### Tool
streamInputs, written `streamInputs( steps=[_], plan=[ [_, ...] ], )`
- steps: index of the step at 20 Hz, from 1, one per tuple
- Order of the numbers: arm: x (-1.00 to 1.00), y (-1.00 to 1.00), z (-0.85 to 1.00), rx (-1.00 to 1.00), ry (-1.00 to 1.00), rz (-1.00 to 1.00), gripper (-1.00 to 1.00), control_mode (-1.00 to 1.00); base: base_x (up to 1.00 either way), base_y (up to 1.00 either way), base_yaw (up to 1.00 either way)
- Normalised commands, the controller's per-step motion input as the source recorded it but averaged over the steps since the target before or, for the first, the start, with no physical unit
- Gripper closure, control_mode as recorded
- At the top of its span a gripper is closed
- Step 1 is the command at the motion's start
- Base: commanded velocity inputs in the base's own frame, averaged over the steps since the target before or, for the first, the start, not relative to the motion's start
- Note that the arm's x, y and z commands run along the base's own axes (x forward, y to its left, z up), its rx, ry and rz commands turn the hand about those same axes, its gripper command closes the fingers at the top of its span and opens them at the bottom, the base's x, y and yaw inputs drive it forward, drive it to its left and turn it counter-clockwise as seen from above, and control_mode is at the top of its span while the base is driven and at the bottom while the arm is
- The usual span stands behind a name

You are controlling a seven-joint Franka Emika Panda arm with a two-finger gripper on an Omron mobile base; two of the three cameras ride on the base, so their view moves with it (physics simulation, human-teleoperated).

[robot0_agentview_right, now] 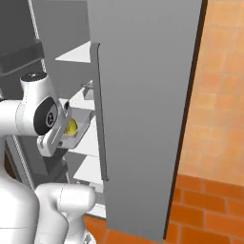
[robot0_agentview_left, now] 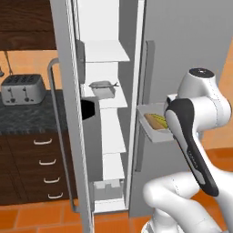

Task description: Take the meat container that has the fish and place it on the second highest rack of the freezer. Then take the vegetable container that has the sweet potato and cucumber and place it on the highest rack of the freezer.

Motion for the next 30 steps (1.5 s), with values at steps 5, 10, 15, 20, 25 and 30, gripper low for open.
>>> streamInputs(
  steps=[5, 10, 15, 20, 25, 30],
  plan=[
    [0.00, 0.00, 0.00, 0.00, 0.00, 0.00, 1.00, 1.00, 0.54, 0.38, 0.22],
    [0.00, 0.00, 0.00, 0.00, 0.00, 0.00, 1.00, 1.00, 0.50, 0.08, 0.14],
    [0.00, 0.00, 0.00, 0.00, 0.00, 0.00, 1.00, 1.00, 0.36, -0.22, 0.02],
    [0.00, 0.00, 0.00, 0.00, 0.00, 0.00, 1.00, 1.00, 0.58, -0.09, 0.02],
    [0.00, 0.00, 0.00, 0.00, 0.00, 0.00, 1.00, 1.00, 0.17, 0.14, 0.00],
    [0.00, 0.00, 0.00, 0.00, 0.00, 0.00, 1.00, 1.00, 0.01, 0.27, 0.00]
  ],
)
